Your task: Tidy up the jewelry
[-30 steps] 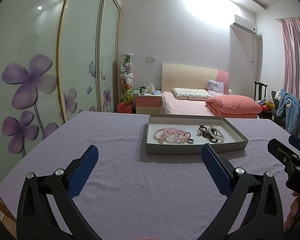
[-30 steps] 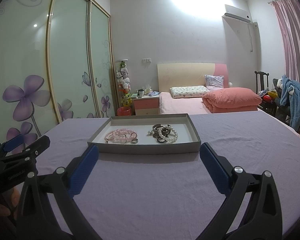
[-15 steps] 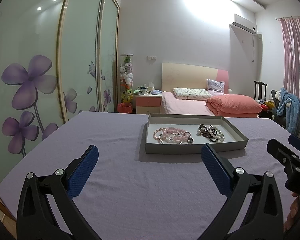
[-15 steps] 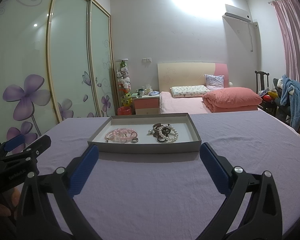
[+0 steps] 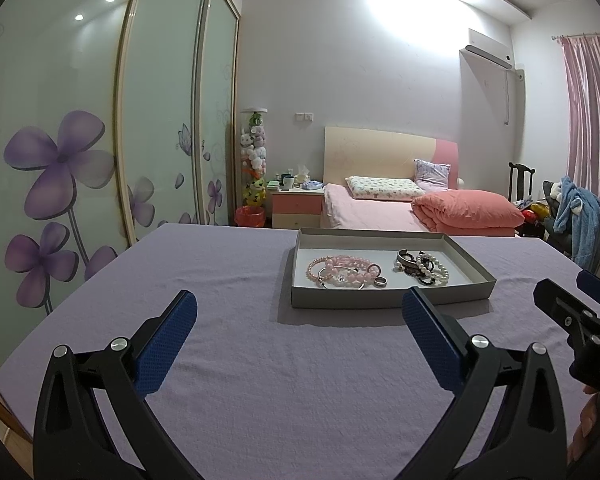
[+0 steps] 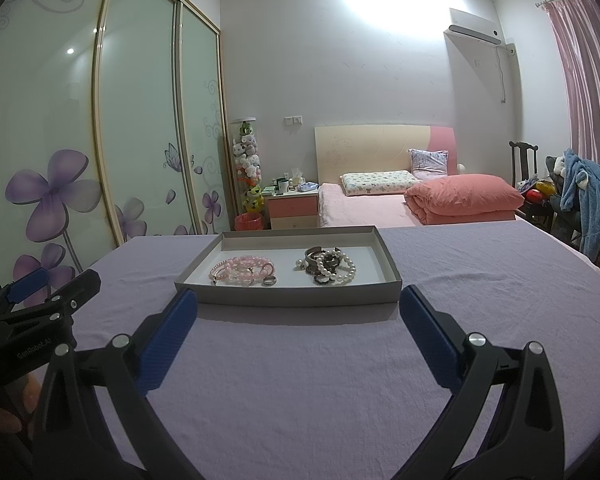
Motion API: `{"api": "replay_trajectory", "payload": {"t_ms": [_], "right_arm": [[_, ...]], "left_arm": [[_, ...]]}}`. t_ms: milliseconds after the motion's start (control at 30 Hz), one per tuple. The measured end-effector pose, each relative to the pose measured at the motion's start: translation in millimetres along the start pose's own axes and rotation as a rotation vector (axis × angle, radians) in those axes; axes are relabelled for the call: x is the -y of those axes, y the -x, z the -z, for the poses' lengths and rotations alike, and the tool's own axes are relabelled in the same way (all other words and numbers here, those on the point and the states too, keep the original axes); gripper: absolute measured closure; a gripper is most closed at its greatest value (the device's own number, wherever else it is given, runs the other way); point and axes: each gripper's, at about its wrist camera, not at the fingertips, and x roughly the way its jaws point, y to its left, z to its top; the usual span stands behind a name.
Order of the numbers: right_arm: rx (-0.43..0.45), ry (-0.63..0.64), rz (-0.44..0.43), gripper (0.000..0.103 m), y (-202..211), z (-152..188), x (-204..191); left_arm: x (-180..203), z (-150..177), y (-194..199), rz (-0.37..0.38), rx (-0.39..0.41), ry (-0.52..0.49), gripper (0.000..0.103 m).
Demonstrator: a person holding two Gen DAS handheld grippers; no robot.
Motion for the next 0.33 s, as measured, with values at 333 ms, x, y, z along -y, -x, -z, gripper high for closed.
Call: {"api": "replay_trajectory", "payload": {"t_ms": [333], "right_arm": [[-0.001, 0.000, 0.000, 0.004, 0.0, -0.4, 0.8]], "left_arm": [[0.0, -4.2, 0.7, 0.008, 0.000, 0.000, 0.002]]}}
